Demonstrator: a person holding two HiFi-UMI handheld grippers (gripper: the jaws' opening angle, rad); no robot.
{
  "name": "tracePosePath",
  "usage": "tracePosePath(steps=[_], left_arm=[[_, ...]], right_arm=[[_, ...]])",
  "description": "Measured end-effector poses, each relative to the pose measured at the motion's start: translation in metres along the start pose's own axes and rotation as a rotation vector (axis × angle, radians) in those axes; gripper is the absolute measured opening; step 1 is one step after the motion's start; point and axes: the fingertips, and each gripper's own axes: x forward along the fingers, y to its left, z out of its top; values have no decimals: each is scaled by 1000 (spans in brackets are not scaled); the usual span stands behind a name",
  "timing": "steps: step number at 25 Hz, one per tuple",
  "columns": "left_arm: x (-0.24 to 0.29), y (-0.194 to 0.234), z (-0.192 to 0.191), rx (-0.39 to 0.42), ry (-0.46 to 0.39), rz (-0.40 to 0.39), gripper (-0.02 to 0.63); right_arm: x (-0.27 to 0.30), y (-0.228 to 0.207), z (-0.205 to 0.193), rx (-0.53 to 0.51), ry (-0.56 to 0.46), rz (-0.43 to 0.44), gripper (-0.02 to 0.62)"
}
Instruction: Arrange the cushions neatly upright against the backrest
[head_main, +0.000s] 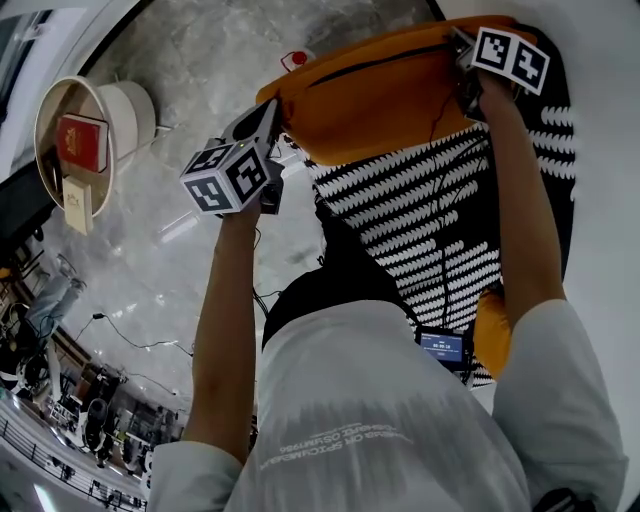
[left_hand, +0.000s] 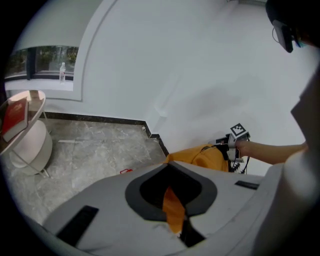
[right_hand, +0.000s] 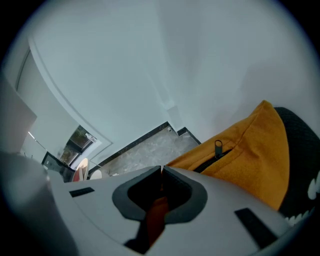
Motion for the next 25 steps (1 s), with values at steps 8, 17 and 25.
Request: tracePosePath(steps=[8, 17, 25], left_arm=[[-10, 1, 3, 19, -29, 6, 32], [-37, -6, 26, 192, -133, 41, 55], [-51, -15, 3, 281, -103, 29, 54]], right_arm=[[-13, 5, 3, 39, -42, 51, 12], [-64, 39, 0, -162, -174, 191, 14], [-89, 32, -42, -257, -118, 104, 2]])
